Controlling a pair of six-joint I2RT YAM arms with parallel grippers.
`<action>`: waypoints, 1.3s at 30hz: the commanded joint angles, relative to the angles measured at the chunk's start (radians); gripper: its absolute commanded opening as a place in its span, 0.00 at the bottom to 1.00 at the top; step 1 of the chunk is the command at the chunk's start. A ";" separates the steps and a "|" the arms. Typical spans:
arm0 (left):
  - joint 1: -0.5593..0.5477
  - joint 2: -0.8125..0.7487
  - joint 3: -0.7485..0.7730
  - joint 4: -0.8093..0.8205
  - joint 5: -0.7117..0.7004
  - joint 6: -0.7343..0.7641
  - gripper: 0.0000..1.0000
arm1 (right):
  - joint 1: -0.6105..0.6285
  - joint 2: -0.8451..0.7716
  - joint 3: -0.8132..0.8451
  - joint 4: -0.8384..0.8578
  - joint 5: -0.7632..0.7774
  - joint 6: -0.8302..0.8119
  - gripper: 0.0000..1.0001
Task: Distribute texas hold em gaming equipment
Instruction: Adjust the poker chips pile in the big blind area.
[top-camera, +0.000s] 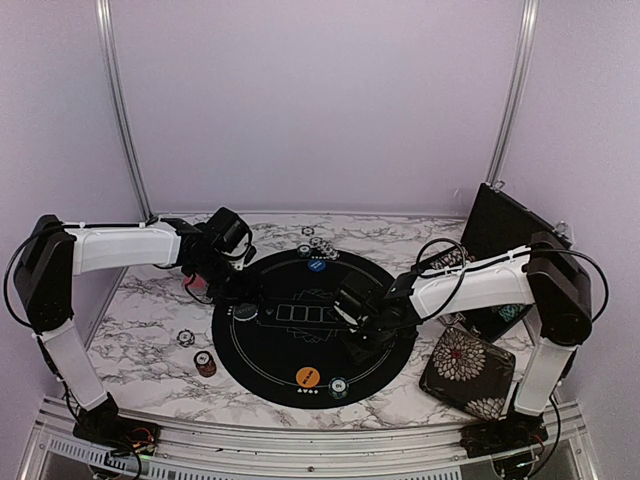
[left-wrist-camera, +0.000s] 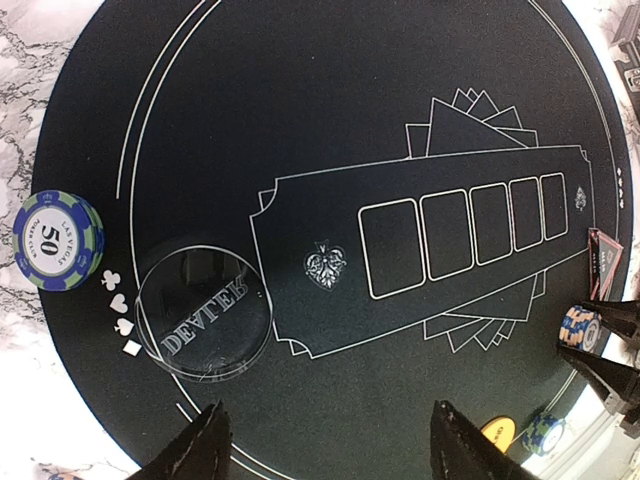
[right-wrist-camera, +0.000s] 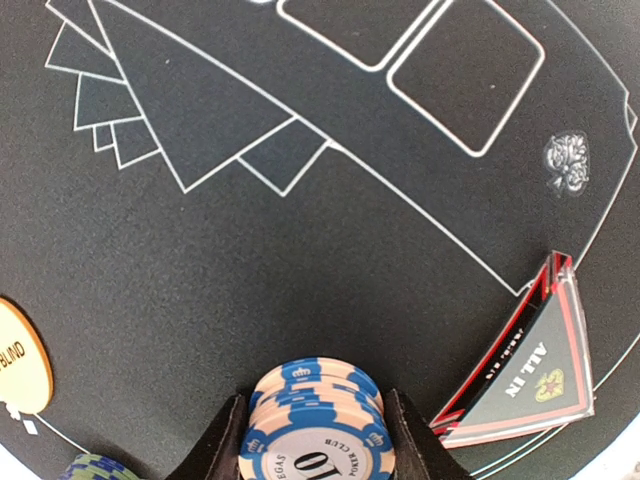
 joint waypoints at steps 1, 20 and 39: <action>-0.003 0.011 -0.013 0.008 0.009 0.010 0.70 | 0.010 0.036 -0.046 -0.025 -0.043 0.006 0.33; -0.003 0.009 -0.023 0.015 0.010 0.010 0.69 | 0.066 -0.020 -0.101 -0.033 -0.064 -0.002 0.27; -0.005 0.008 -0.029 0.017 0.013 0.009 0.69 | 0.104 -0.102 -0.173 -0.053 -0.084 -0.025 0.27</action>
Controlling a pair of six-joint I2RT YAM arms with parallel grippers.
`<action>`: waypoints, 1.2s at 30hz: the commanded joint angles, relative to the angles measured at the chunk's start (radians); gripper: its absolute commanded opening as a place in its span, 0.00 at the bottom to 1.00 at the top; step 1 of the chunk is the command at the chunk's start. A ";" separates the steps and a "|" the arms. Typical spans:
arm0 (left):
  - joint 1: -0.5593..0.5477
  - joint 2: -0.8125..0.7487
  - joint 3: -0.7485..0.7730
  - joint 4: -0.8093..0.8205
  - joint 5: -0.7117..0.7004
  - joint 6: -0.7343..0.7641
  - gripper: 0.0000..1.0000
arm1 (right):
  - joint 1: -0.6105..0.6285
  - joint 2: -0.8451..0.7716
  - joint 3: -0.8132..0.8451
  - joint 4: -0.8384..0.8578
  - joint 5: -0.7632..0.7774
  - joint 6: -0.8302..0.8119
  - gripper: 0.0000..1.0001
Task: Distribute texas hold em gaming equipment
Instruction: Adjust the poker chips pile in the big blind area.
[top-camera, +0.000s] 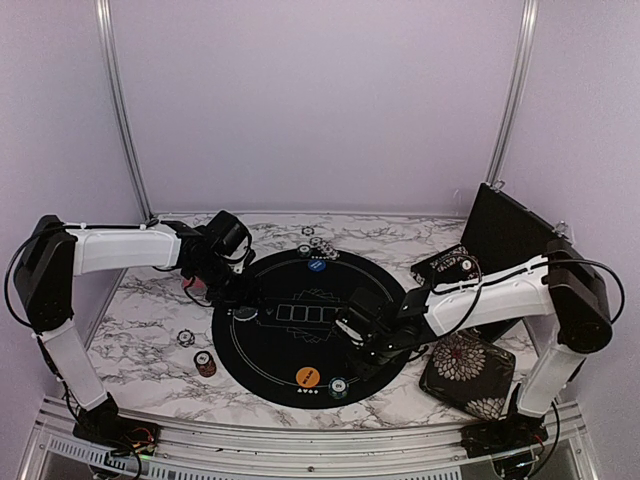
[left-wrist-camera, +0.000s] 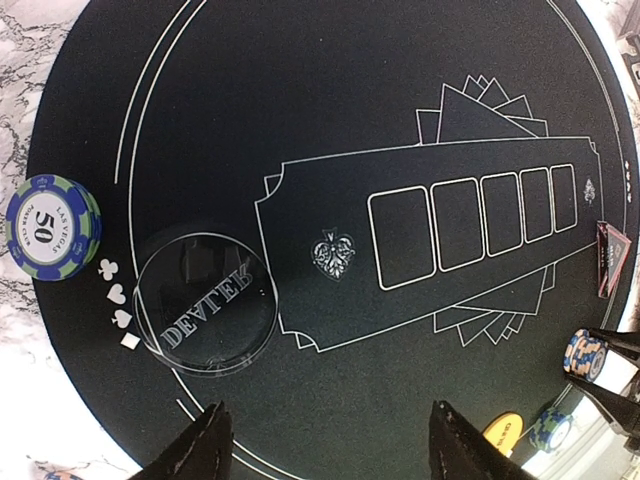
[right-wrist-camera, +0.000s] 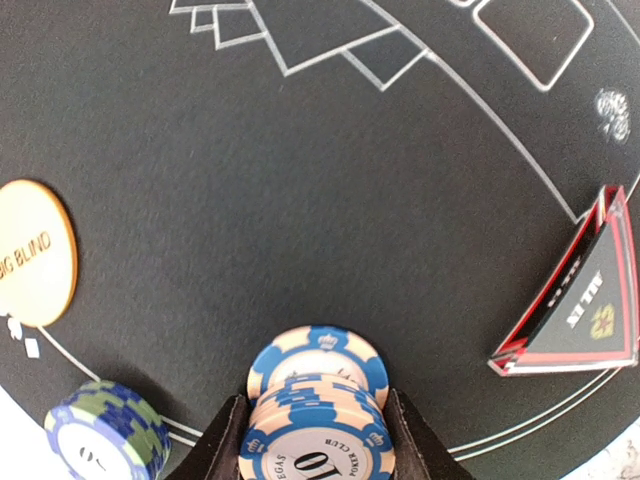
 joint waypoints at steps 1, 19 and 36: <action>-0.004 0.010 -0.007 0.013 0.011 0.009 0.69 | 0.033 -0.006 -0.049 -0.105 -0.071 0.003 0.27; -0.005 0.009 -0.001 0.011 0.010 0.011 0.68 | 0.020 -0.042 -0.014 -0.126 0.015 0.052 0.26; -0.005 0.008 -0.005 0.011 0.010 0.011 0.68 | -0.018 0.003 0.118 -0.100 0.061 0.038 0.26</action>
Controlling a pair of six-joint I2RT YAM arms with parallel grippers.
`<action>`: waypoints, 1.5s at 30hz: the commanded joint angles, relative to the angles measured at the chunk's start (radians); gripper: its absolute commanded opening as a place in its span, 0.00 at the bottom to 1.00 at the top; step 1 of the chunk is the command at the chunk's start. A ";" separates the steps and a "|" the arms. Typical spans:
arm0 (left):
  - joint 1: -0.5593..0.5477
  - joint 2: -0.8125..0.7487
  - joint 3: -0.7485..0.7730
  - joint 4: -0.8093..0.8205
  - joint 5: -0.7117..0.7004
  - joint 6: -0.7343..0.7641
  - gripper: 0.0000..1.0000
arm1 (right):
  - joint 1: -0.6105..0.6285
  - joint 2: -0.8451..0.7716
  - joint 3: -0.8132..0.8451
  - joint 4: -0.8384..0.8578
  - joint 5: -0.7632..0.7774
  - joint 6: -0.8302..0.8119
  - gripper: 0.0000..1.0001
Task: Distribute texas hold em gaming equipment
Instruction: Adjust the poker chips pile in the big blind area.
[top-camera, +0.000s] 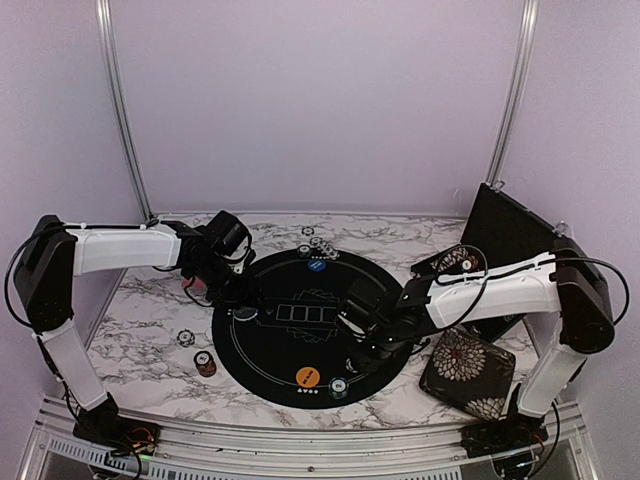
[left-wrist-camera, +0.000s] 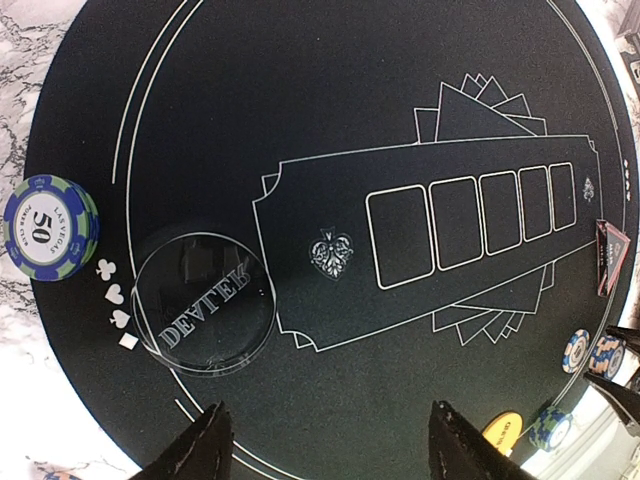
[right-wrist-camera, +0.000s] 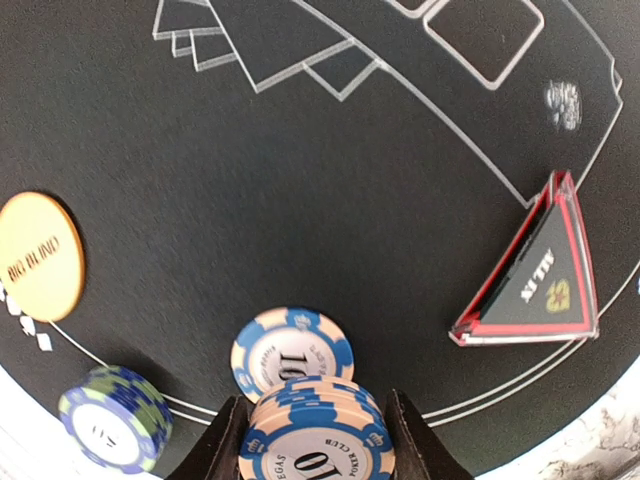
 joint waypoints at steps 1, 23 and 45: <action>-0.004 0.008 -0.006 0.011 0.006 0.008 0.68 | -0.008 0.030 0.059 0.014 0.021 0.005 0.26; -0.004 0.009 -0.009 0.011 0.007 0.010 0.68 | -0.008 0.085 0.060 0.061 0.001 0.016 0.29; -0.004 0.007 -0.014 0.011 0.008 0.008 0.68 | 0.015 0.098 0.039 0.051 0.004 0.037 0.41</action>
